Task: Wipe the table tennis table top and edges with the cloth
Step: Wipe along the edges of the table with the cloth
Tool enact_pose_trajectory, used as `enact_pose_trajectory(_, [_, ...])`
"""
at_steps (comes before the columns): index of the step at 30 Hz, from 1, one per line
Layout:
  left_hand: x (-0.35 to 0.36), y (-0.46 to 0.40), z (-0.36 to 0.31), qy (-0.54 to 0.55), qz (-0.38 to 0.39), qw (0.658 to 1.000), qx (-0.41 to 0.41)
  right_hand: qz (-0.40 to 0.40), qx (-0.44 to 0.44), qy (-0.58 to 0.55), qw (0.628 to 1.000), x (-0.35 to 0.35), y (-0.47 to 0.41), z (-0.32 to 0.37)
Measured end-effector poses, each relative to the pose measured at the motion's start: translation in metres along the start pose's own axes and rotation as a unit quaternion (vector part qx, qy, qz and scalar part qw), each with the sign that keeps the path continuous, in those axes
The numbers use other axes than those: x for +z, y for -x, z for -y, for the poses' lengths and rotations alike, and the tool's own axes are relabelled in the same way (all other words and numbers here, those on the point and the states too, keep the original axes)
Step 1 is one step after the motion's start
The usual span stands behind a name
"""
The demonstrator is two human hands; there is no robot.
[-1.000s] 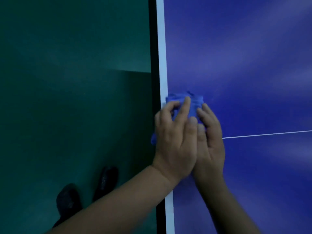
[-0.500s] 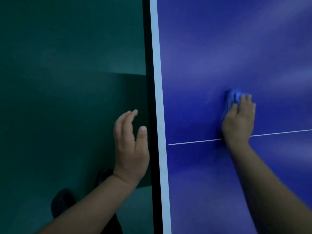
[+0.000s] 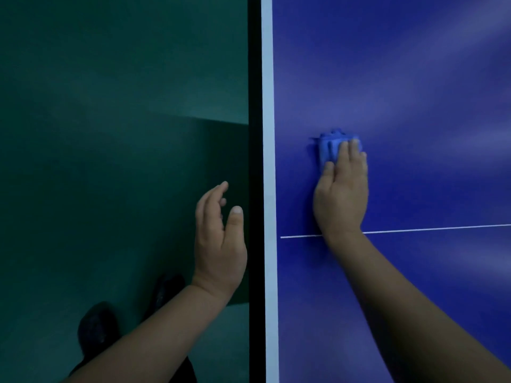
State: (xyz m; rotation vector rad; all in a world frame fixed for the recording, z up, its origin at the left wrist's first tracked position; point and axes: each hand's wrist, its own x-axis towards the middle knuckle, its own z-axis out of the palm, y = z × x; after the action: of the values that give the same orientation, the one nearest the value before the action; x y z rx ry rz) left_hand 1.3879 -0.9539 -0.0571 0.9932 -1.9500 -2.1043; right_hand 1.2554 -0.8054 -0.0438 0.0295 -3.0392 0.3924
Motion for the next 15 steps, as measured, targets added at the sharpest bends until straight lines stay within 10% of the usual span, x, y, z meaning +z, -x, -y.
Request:
enact_pose_trajectory(10, [0.002,0.029,0.001,0.078,-0.014,0.996,-0.039,0.097,-0.235,0.055,0.965,0.003,0.129,0.057])
enact_pose_trajectory(15, [-0.005,0.028,-0.004,0.262,0.046,0.940,-0.212,0.216,-0.202,-0.211,0.932,-0.016,0.130,0.064])
